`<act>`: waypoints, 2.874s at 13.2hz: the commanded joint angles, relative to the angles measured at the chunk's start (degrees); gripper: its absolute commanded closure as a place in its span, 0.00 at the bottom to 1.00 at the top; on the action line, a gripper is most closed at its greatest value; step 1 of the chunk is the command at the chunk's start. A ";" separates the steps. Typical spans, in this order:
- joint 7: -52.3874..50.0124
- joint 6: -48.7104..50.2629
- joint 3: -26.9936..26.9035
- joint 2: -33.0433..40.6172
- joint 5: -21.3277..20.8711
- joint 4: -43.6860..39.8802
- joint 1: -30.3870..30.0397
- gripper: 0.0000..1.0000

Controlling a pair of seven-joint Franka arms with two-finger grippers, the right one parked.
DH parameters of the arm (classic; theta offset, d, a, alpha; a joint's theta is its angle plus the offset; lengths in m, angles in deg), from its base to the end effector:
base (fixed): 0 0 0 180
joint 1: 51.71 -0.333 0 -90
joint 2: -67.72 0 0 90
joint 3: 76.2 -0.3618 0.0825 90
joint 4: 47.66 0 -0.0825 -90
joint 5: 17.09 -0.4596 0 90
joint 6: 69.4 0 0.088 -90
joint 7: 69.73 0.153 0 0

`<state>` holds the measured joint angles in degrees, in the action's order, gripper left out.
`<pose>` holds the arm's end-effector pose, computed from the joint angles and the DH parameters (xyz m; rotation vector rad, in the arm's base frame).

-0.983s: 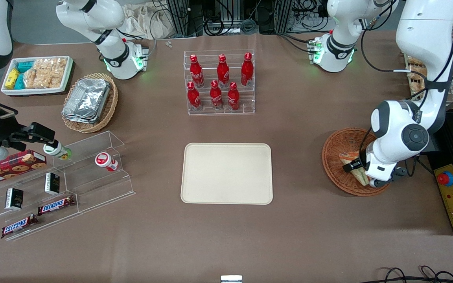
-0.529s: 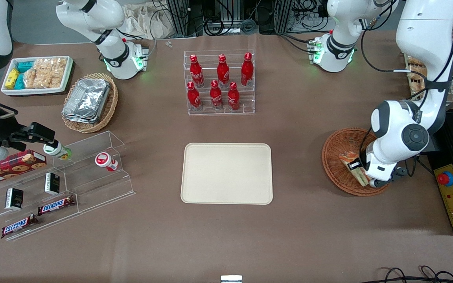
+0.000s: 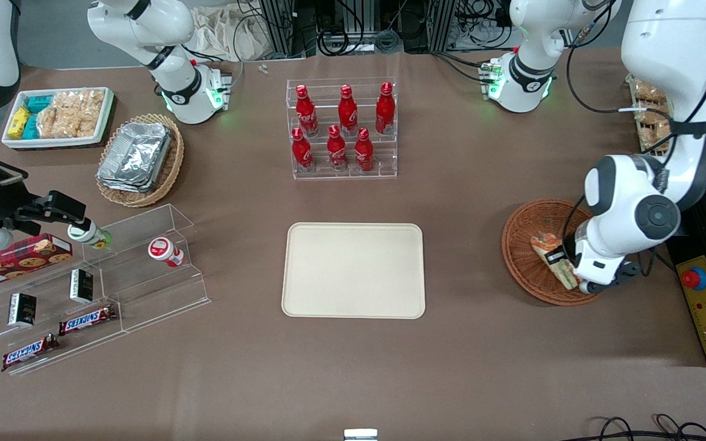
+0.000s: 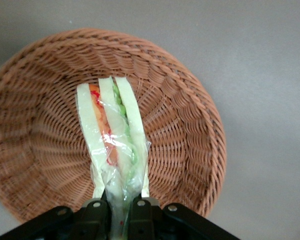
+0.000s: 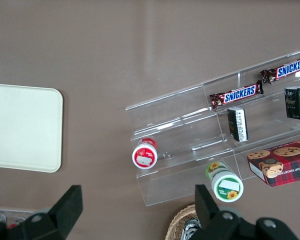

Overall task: Place sandwich from basket to tray
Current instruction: 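Carry the held sandwich over to the cream tray and lower it, then open the left gripper to release the sandwich on the tray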

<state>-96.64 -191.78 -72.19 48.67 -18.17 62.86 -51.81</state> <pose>0.6697 -0.0434 0.2566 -3.0504 -0.6068 0.1902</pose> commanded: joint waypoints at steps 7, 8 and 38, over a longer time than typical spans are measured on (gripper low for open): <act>0.72 25.53 15.21 -1.41 0.38 -25.71 0.37 0.94; 0.54 25.00 18.46 -3.51 0.29 -26.40 0.37 0.94; -3.41 4.93 22.71 -16.83 -15.88 -26.94 9.07 0.00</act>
<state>-99.45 -191.21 -49.49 26.75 -32.88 34.91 -41.25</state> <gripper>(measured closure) 0.000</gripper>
